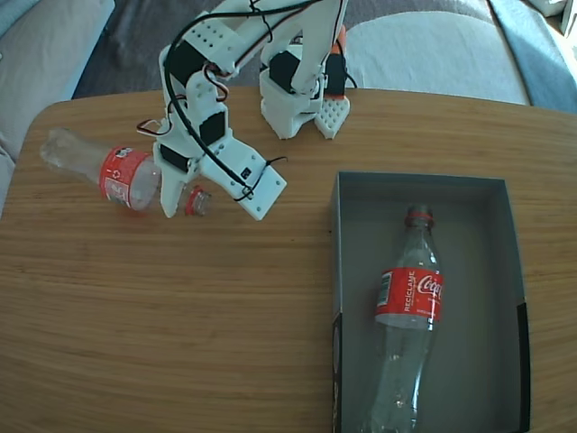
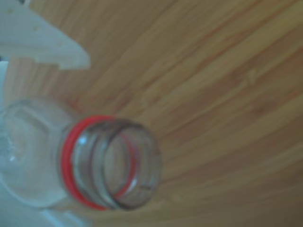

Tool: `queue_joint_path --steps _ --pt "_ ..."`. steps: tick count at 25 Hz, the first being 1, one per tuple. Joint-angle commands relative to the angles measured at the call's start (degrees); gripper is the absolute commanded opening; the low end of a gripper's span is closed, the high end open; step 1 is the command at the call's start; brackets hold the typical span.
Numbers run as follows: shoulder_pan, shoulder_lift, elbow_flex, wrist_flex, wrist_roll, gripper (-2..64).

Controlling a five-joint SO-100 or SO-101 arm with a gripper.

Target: Grasp the bottles and put them in the box.

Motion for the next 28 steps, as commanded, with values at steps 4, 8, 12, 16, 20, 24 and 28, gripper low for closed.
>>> queue_joint_path --steps 4,8,12,16,20,24,28 --pt "-1.14 0.97 -0.26 -1.23 -0.35 40.4" --pt "-1.23 0.97 0.79 -2.72 -0.35 40.3" --pt "-1.05 0.97 1.41 -3.34 -0.35 39.7" --pt "-1.23 0.97 1.32 -4.31 -0.35 39.7" --pt "-1.23 0.97 1.49 -5.19 -0.35 39.7" --pt "-1.23 -0.70 1.23 -7.12 -0.35 39.7" --pt "-1.14 -5.89 -1.76 -6.94 -0.35 39.7"
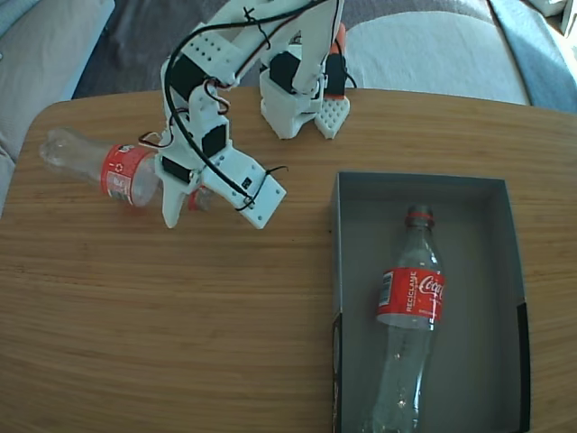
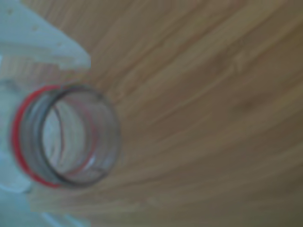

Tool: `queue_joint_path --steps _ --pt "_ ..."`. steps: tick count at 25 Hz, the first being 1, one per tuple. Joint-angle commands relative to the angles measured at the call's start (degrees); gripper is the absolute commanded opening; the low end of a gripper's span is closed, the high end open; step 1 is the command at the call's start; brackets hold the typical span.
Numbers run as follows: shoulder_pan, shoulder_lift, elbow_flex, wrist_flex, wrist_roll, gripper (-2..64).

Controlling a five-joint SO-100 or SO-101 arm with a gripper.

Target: Grasp the bottles and put them in the box.

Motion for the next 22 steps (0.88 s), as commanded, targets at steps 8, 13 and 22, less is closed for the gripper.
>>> queue_joint_path --steps 8,13,22 --pt "0.00 -3.69 -4.92 0.18 -0.09 39.7" --pt "0.18 -3.69 -4.31 0.18 0.00 39.5" --pt "0.26 -3.34 -4.22 0.35 0.00 18.0"
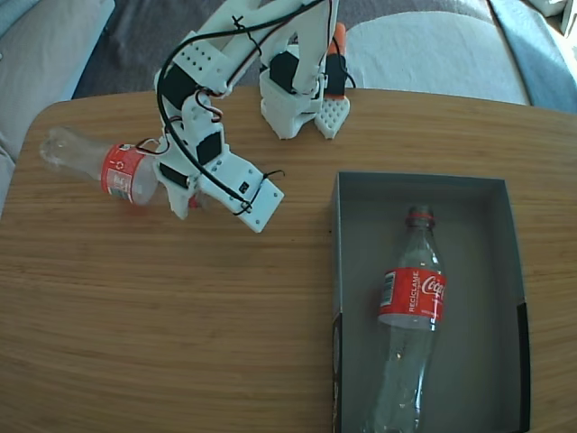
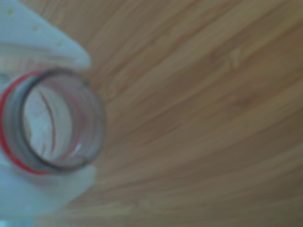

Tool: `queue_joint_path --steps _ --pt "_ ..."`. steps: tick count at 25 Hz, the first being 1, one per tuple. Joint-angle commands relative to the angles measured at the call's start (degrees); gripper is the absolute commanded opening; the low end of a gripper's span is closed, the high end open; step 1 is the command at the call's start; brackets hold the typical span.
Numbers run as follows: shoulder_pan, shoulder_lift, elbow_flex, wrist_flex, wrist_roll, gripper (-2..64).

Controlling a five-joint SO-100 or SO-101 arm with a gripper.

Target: Grasp the bottles and put them in the box.

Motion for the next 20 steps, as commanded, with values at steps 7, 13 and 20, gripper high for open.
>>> queue_joint_path --steps 7,13,20 --pt "0.00 1.14 -0.79 0.00 -0.09 3.2" --pt "0.00 1.14 -0.70 0.18 -0.09 -0.2" --pt "-0.09 1.23 -5.98 1.23 -0.09 -0.2"
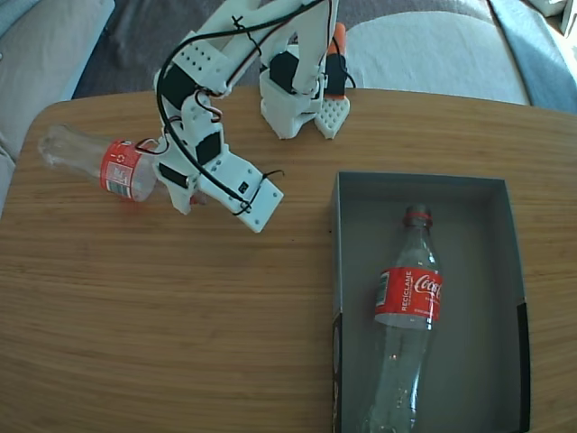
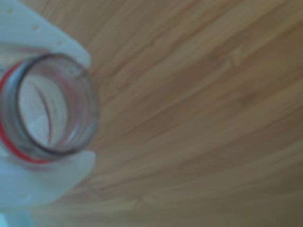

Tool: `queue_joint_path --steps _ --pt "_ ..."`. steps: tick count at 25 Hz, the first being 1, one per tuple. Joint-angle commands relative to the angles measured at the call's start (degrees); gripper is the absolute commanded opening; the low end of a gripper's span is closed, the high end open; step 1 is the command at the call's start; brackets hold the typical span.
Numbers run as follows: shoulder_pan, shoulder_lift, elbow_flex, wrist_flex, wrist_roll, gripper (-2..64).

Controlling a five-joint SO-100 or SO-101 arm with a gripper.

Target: Grasp the bottles and put them in the box.

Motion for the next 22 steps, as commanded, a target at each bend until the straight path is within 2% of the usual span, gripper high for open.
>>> queue_joint_path --steps 1,10,12,16,22 --pt "-0.62 1.23 -6.42 2.11 0.09 -0.2" --pt "-6.77 0.97 -23.20 14.94 0.00 -0.2" --pt "-9.23 1.05 -27.25 18.81 -2.46 -0.2" --pt "-15.91 1.14 -36.91 25.75 -5.71 -0.2" --pt "-28.74 0.18 -51.50 30.67 -5.71 -0.3"
